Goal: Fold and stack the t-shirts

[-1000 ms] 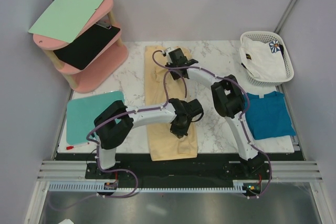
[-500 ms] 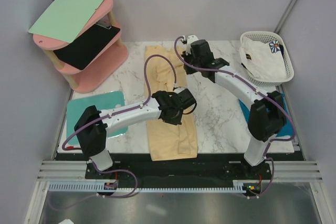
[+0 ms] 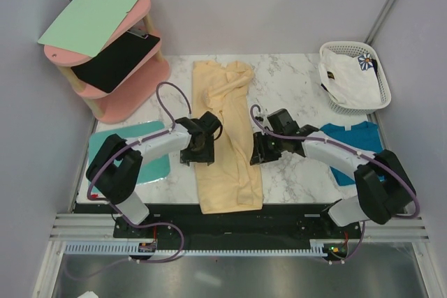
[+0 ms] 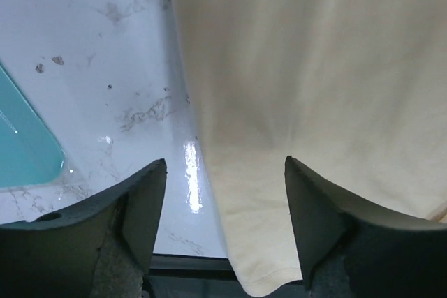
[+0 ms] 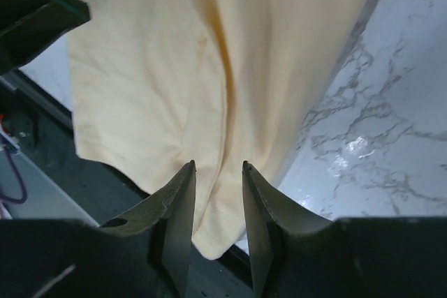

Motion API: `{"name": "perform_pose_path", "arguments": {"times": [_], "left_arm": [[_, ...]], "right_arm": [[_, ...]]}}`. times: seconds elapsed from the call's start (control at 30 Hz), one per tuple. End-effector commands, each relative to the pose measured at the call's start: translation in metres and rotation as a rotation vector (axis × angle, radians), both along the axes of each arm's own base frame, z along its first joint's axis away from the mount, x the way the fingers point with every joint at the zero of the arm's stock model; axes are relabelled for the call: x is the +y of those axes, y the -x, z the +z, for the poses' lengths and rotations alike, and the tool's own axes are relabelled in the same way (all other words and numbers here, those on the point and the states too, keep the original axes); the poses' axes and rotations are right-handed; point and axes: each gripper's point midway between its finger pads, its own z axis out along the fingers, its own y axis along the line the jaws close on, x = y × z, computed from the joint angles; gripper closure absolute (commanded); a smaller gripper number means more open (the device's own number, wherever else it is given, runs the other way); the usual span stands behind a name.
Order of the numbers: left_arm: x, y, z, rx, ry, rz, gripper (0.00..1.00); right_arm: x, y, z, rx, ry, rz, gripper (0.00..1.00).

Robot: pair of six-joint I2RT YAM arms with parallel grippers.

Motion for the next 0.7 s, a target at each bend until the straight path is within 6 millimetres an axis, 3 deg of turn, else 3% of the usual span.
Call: {"name": "perform_pose_path", "arguments": {"times": [0.0,0.07,0.33,0.53,0.67], "left_arm": [[-0.013,-0.021,0.014,-0.070,0.143,-0.006,0.21],[-0.014,-0.025,0.013,-0.067,0.153,-0.007,0.17],[-0.025,-0.035,0.006,-0.043,0.169,-0.017,0.16],[-0.027,-0.038,0.001,-0.033,0.164,-0.023,0.16],[-0.024,-0.036,-0.004,-0.027,0.150,-0.015,0.17]], "right_arm": [[0.009,0.024,0.032,0.035,-0.136,-0.008,0.61],[0.007,0.041,0.030,0.072,-0.153,-0.002,0.62],[0.002,0.097,0.019,0.208,-0.182,-0.025,0.65],[0.001,0.114,0.016,0.232,-0.199,-0.033,0.63],[0.004,0.118,0.010,0.247,-0.223,-0.055,0.55]]}}
